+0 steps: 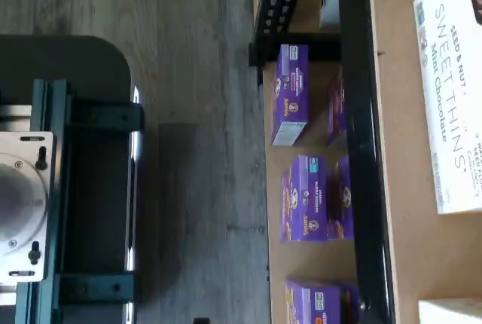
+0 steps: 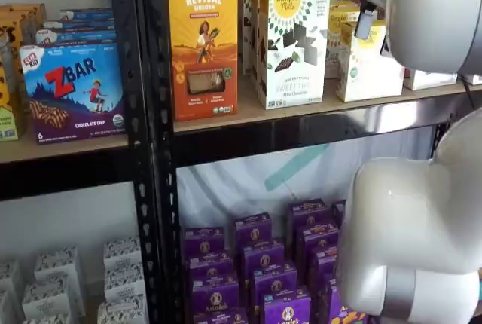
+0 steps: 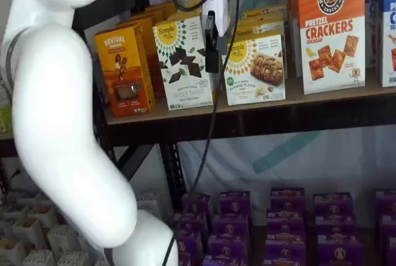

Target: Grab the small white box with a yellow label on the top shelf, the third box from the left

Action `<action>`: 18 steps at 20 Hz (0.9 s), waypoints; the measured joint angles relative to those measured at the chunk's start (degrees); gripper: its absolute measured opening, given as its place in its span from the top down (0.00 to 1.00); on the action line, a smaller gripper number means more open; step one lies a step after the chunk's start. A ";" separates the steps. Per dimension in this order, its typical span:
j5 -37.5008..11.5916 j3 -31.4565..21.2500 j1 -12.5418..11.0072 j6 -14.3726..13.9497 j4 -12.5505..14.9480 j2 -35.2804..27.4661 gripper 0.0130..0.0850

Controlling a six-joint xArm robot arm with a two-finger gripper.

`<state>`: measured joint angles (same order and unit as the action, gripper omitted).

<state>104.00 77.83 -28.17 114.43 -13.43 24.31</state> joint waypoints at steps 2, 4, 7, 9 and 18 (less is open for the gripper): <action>-2.77 -2.24 1.07 -0.27 2.06 1.96 0.00; -4.09 -4.04 1.49 -0.41 2.93 3.60 0.00; -4.49 -5.14 1.15 -0.26 2.27 4.60 0.00; -5.15 -5.76 -0.09 0.31 -0.16 5.23 0.00; -17.39 -9.32 -4.65 3.17 -12.74 7.30 0.00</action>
<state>86.61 68.51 -32.82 117.60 -26.17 31.61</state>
